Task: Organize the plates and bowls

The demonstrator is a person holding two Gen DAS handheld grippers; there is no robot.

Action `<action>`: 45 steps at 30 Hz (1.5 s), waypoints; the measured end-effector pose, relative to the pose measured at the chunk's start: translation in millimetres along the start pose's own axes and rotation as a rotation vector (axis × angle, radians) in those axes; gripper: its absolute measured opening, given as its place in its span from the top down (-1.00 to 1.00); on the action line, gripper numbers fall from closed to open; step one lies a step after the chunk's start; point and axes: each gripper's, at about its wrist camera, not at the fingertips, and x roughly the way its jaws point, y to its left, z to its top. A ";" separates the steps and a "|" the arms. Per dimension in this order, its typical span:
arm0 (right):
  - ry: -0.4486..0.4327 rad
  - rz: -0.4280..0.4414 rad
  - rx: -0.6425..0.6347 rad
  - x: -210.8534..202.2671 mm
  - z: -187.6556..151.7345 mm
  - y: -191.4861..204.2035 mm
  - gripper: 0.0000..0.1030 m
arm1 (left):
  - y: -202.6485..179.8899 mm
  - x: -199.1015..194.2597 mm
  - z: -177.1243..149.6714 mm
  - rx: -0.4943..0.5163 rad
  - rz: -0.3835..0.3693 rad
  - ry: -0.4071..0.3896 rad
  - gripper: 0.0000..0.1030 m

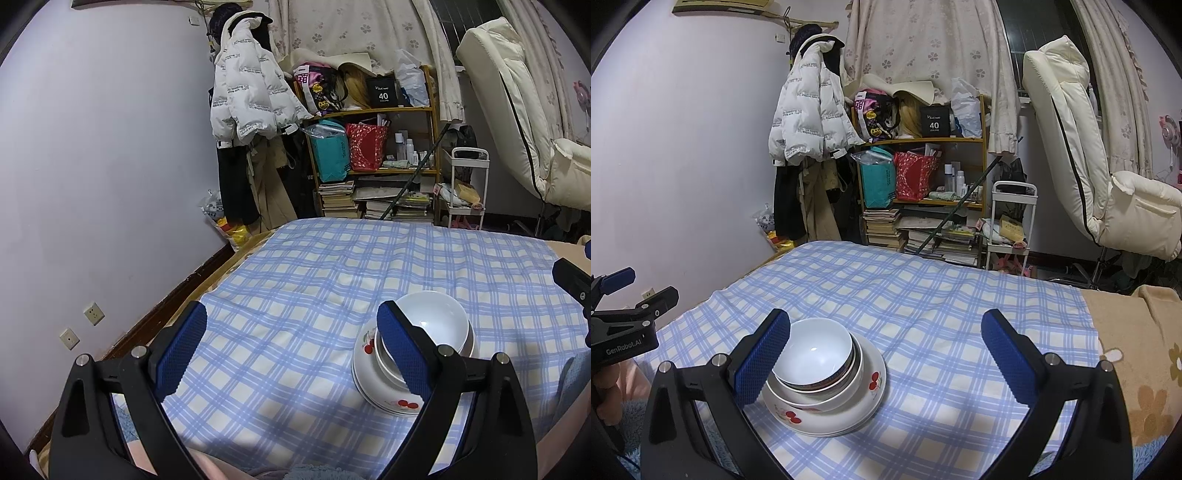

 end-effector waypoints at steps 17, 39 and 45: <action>0.000 -0.001 -0.001 -0.3 0.5 -0.5 -1.00 | 2.9 1.0 -1.7 0.011 0.005 0.000 -0.79; 0.001 -0.001 -0.002 -0.6 1.3 -0.5 -1.00 | 5.5 3.3 -2.4 0.026 0.003 0.005 -0.81; 0.001 -0.001 -0.003 -0.6 1.5 -0.7 -1.00 | 6.5 4.5 -2.2 0.028 -0.001 0.005 -0.81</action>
